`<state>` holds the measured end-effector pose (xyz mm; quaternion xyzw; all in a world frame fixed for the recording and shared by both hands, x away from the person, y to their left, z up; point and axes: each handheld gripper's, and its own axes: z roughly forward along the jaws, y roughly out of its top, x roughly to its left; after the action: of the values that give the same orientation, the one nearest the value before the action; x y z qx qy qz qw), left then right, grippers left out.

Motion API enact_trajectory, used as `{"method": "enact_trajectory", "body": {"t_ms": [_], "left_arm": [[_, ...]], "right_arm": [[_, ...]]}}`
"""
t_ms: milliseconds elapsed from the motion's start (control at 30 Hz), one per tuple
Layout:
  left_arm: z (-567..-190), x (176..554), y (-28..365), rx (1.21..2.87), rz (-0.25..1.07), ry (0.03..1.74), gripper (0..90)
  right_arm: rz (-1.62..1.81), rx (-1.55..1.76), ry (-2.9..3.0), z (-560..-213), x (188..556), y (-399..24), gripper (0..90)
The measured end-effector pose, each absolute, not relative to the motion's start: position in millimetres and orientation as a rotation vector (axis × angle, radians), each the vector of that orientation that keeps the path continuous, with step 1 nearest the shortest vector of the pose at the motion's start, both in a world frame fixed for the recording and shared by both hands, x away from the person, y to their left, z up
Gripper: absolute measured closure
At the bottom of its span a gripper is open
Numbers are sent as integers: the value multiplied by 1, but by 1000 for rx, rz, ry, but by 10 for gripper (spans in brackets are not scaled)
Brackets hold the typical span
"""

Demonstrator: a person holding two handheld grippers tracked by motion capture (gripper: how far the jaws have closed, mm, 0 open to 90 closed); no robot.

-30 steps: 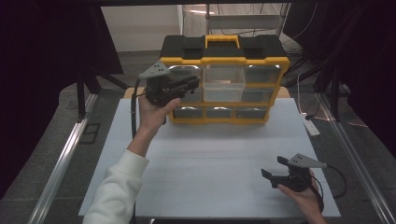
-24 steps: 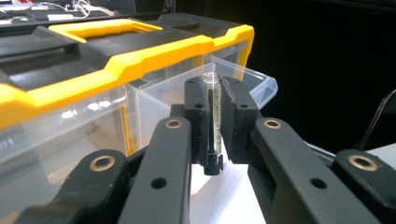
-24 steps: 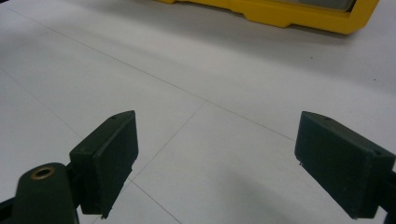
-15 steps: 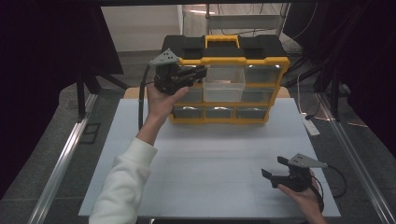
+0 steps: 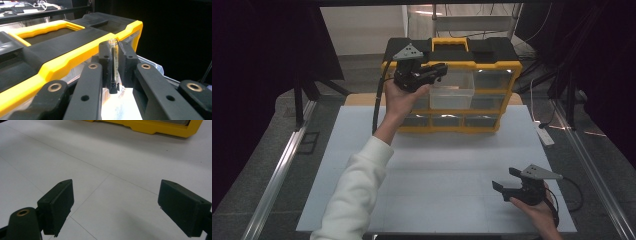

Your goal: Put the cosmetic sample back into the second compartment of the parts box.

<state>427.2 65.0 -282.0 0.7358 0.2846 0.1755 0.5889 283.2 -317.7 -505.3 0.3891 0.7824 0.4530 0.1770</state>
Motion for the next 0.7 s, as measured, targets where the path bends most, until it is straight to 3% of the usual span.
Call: {"method": "enact_trajectory", "body": {"t_ms": [300, 333, 433, 567, 700], "left_arm": [[-287, 433, 62, 1702, 392, 681, 799], [-288, 433, 62, 1704, 380, 659, 751], [-288, 431, 64, 1688, 388, 642, 471], [-287, 425, 69, 1685, 370, 659, 228], [-287, 417, 74, 1710, 420, 678, 133]], "right_arm": [[1281, 1102, 2215, -505, 283, -318, 137], [1281, 1101, 2215, -505, 283, -318, 137], [1280, 1102, 2215, -506, 283, -318, 137], [1278, 1103, 2217, -506, 283, -317, 137], [1277, 1103, 2217, -506, 283, -317, 137]]}}
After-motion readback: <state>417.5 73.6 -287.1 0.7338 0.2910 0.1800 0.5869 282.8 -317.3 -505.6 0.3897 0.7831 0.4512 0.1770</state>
